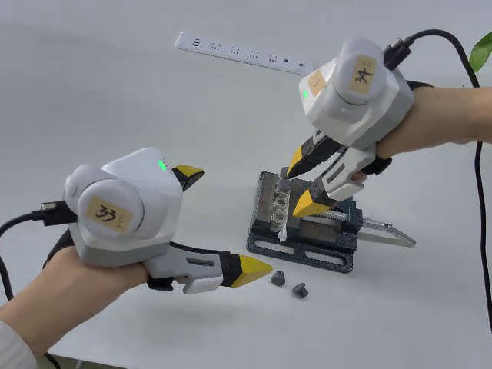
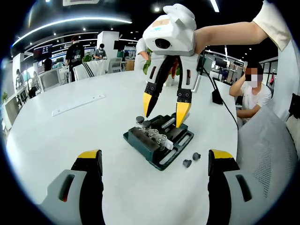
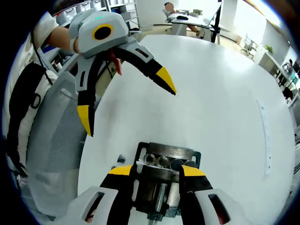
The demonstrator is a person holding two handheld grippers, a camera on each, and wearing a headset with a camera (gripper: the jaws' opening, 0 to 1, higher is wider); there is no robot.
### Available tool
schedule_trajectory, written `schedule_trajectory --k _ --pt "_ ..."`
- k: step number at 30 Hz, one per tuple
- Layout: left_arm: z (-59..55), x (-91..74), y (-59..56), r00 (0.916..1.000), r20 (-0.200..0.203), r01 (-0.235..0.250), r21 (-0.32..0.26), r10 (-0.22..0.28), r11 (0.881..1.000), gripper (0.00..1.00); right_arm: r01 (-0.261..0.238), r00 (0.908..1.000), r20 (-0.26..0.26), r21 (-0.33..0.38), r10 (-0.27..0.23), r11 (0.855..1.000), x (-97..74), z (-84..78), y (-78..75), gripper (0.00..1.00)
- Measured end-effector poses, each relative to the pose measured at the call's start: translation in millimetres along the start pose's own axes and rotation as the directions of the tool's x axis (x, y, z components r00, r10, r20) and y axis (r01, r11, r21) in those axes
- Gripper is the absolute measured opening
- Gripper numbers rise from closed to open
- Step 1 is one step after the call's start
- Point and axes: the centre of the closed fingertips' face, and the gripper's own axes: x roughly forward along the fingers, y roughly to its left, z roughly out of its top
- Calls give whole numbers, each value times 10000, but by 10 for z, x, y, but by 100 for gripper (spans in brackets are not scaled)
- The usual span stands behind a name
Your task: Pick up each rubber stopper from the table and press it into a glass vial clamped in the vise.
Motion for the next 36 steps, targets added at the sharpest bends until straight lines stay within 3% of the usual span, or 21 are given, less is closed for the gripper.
schedule_trajectory --k 7,9,14,24,29,31,36 --pt "32 -27 -34 10000 21 85 126 -85 9999 93 604 9924 1047 485 -652 9970 -33 -39 145 53" --pt "49 -39 -43 10000 33 90 179 -91 9998 94 765 9907 1087 561 -822 9955 -39 -78 179 58" --pt "87 -68 -73 9999 68 115 312 -117 9994 95 1180 9763 1668 1232 -1377 9854 -56 -125 271 65" --pt "82 -111 -99 9996 47 259 523 -261 9983 96 1507 9467 2352 2798 -2199 9482 40 -300 579 68" --pt "93 -144 -110 9996 24 281 620 -283 9977 96 1502 9421 2366 3360 -2377 9298 86 -409 740 65" --pt "100 -162 -116 9996 14 276 662 -277 9974 96 1491 9433 2330 3392 -2365 9288 123 -446 804 64" --pt "87 -208 -145 9995 -21 308 705 -307 9970 95 1657 9320 2359 3978 -2751 9024 172 -515 826 62"
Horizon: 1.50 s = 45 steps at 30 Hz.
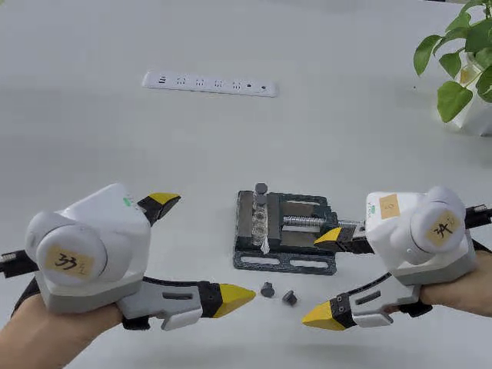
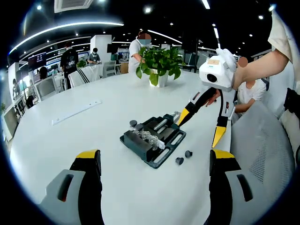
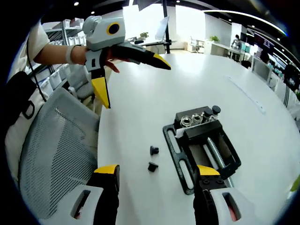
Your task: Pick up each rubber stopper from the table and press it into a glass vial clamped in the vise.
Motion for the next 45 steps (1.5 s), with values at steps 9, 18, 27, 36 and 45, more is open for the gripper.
schedule_trajectory --k 9,18,27,36,45 --pt "-24 -49 -44 9999 -78 63 21 -63 10000 95 254 9997 19 574 -256 9980 157 -100 61 52" --pt "-41 -26 -117 9997 -43 242 -72 -242 9997 95 596 9980 -284 1148 -567 9916 277 -173 80 36" --pt "-89 -27 -164 9995 -48 311 -200 -312 9993 95 888 9958 -355 1585 -842 9834 327 -176 81 18" --pt "-117 -42 -157 9997 -39 257 -260 -258 9993 95 875 9956 -467 1710 -807 9814 381 -156 78 8" --pt "-159 -41 -152 9995 -115 278 -321 -282 9991 94 853 9951 -629 1556 -763 9841 418 -193 81 4"
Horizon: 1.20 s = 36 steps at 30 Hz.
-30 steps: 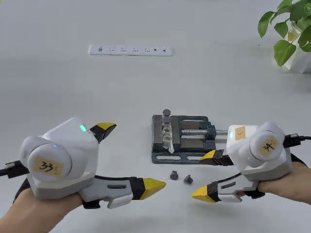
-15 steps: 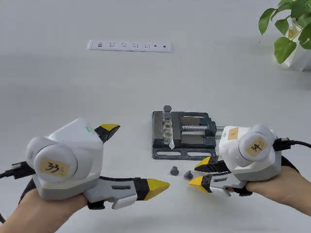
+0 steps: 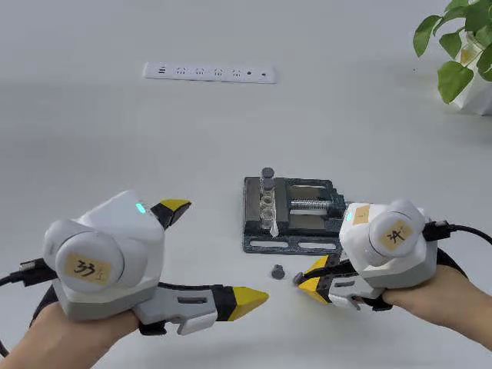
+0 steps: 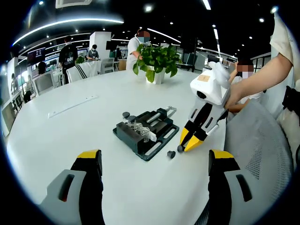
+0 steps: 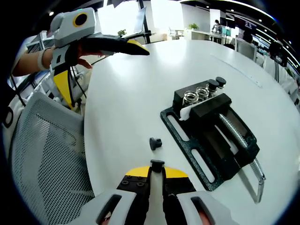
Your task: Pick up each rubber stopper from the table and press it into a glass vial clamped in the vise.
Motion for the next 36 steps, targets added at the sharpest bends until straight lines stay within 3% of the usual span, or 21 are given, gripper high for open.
schedule_trajectory --k 9,18,21,24,27,28,30,33,35,36 --pt "-1 25 -10 10000 -14 34 -27 -34 10000 93 -96 9998 -178 -393 89 9992 16 26 15 8" --pt "-10 39 -34 9999 -6 151 -262 -152 9995 93 -144 9998 -128 -433 139 9990 9 23 27 4" --pt "-23 41 -19 9998 17 194 -487 -193 9986 93 39 9999 139 -605 -30 9982 -44 52 -5 3" --pt "-5 44 -24 9994 67 358 -857 -354 9957 93 79 9973 737 -629 -33 9980 -136 140 -44 3" --pt "23 66 -71 9983 105 580 -1305 -571 9897 92 143 9895 1445 -644 -49 9978 -259 273 -58 3" --pt "42 69 -98 9975 146 700 -1478 -686 9865 91 89 9829 1842 -731 47 9973 -297 341 -47 3" --pt "117 77 -196 9929 320 1183 -2089 -1141 9708 90 94 9698 2439 -707 81 9975 -407 442 -42 3" --pt "240 92 -313 9814 690 1917 -3182 -1790 9284 89 26 9483 3161 -940 274 9956 -583 590 26 3" --pt "322 97 -346 9670 1178 2545 -4172 -2258 8724 85 69 9338 3559 -1235 378 9923 -700 674 73 3" --pt "387 91 -371 9556 1511 2947 -4639 -2531 8354 84 -44 9247 3771 -1269 523 9919 -766 720 119 3"
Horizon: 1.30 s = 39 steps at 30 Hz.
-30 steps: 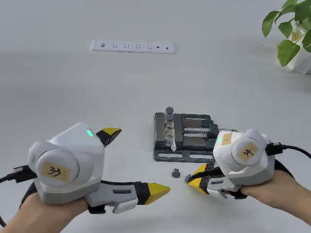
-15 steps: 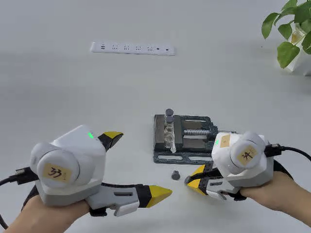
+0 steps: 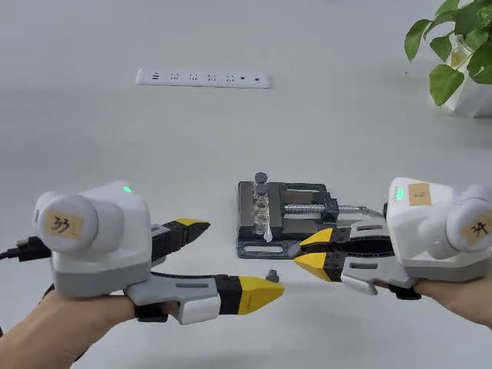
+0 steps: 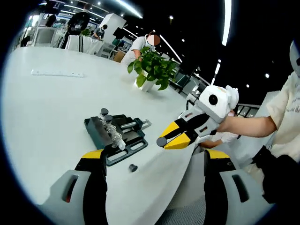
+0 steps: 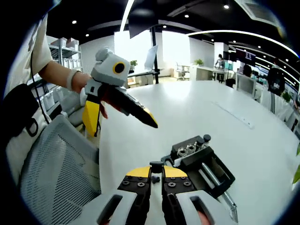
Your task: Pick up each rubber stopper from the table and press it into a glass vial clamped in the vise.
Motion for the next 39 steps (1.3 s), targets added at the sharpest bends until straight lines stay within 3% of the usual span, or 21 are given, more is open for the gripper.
schedule_trajectory --k 2,4,6,7,8,10,11,13,14,17,19,20,22,23,24,25,29,31,33,34,39 --pt "70 10 -43 9988 285 416 -776 -395 9961 84 22 9993 367 -119 -18 9999 -60 97 18 3" --pt "148 15 -95 9948 575 918 -1504 -840 9844 83 -123 9978 652 -235 138 9996 -128 190 71 3" --pt "226 10 -204 9854 869 1620 -2089 -1466 9644 81 -183 9946 1019 -313 214 9993 -189 303 113 3" --pt "256 5 -259 9799 994 1929 -2507 -1730 9486 79 -208 9934 1125 -329 243 9992 -212 343 132 3" --pt "304 -12 -371 9652 1230 2581 -3053 -2308 9166 75 -169 9913 1297 -519 235 9985 -241 408 155 3" --pt "338 -41 -501 9442 1383 3293 -3991 -2989 8557 62 -284 9872 1550 -561 368 9980 -277 491 200 3" --pt "351 -50 -559 9328 1465 3600 -4174 -3292 8344 57 -328 9831 1779 -630 435 9975 -302 554 222 3" --pt "334 -50 -629 9235 1373 3813 -4278 -3581 8195 54 -535 9767 2043 -618 651 9967 -336 630 270 3" --pt "332 -48 -659 9191 1383 3905 -4460 -3691 8054 54 -560 9751 2109 -669 690 9962 -348 650 284 3" --pt "358 -64 -746 8977 1652 4328 -5043 -4085 7472 50 -694 9682 2344 -858 879 9939 -379 723 340 3" --pt "355 -72 -767 8891 1755 4479 -5237 -4228 7246 46 -923 9578 2648 -860 1121 9920 -405 794 400 2" --pt "342 -83 -792 8830 1743 4543 -5500 -4357 7008 44 -980 9492 2920 -795 1171 9920 -423 848 421 2" --pt "352 -100 -830 8707 1897 4758 -5583 -4537 6797 39 -1115 9416 3101 -793 1309 9906 -447 888 450 2" --pt "368 -118 -868 8585 2040 4925 -5834 -4704 6458 37 -1161 9380 3192 -780 1352 9902 -459 910 461 2" --pt "373 -119 -870 8560 2103 4967 -5874 -4722 6389 34 -1205 9356 3237 -829 1411 9892 -467 925 476 2" --pt "384 -124 -886 8502 2207 5054 -5966 -4780 6234 32 -1351 9293 3346 -850 1560 9872 -483 954 509 2" --pt "388 -127 -911 8386 2299 5180 -6171 -4938 5924 25 -1470 9208 3506 -937 1708 9847 -512 1016 555 2" --pt "394 -143 -962 8220 2377 5377 -6232 -5174 5679 20 -1596 9130 3637 -980 1847 9823 -532 1052 581 2" --pt "388 -145 -997 8137 2396 5461 -6276 -5296 5550 17 -1592 9101 3693 -1070 1879 9814 -545 1072 590 2" --pt "387 -143 -1001 8135 2399 5463 -6278 -5298 5544 17 -1631 9087 3711 -1058 1911 9809 -548 1077 593 2" --pt "400 -158 -1027 8001 2547 5606 -6399 -5432 5257 13 -1778 9025 3749 -1241 2120 9762 -568 1099 628 2"
